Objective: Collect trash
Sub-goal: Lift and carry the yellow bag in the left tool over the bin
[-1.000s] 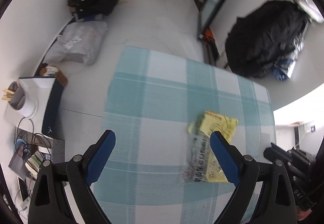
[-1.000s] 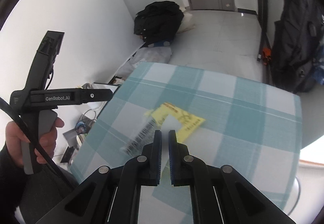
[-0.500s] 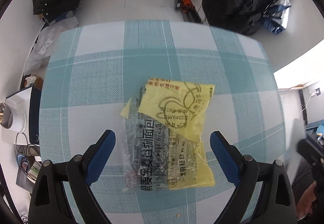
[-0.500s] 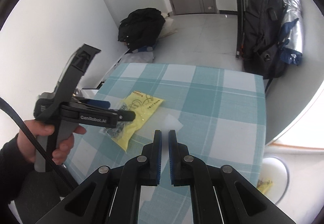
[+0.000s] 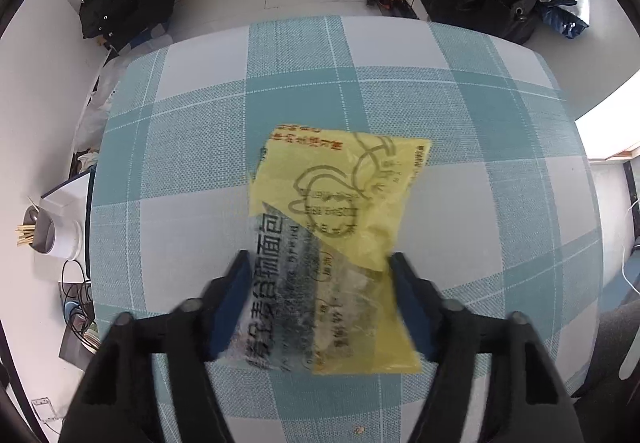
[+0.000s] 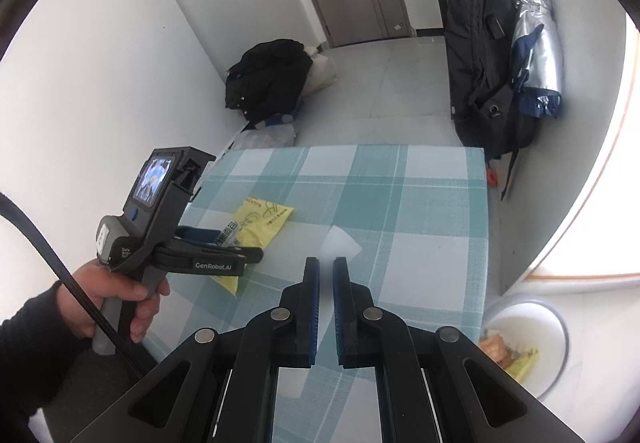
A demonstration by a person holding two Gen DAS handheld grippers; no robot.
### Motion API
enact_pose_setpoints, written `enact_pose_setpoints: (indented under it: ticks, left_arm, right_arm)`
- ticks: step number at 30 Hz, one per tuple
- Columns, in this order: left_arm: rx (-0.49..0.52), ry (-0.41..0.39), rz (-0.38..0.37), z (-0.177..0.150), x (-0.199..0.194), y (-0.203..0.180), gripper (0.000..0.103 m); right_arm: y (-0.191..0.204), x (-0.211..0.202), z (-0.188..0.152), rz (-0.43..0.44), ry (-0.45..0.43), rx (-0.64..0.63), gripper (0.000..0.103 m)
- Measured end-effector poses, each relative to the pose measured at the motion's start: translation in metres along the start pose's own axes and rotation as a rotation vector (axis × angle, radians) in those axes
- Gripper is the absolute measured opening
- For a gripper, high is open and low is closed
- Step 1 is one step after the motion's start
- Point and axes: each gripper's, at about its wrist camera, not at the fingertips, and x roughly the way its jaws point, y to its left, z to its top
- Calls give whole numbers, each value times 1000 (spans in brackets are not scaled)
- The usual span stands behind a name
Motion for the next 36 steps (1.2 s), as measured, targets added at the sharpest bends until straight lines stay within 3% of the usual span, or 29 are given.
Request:
enact_pose_setpoints:
  ticks: [5,10,18,23,31,36]
  left_arm:
    - [0,6,-22,-8,-9,4,28]
    - [-81,11,-77,-9,-11,9,20]
    - [-109,-9,-181,-8,-31,-9,19]
    - [-29,-44,-242,6,-52,-58,19]
    - [149,-69,-437,32,-81,-168,19]
    - [240,-35,-503,51,-67,-224,19]
  right_arm:
    - [-4,-13,2,17,-35,9,6]
    - [-12,-30,12,37,-85,42,6]
    - [-32,-78,33,30,-194,39,6]
    - [-62,-114,44,-8,-257,56,6]
    - [-138,-183,45,-129,-385,158,6]
    - [-188,-193,30,-196,-372,230,6]
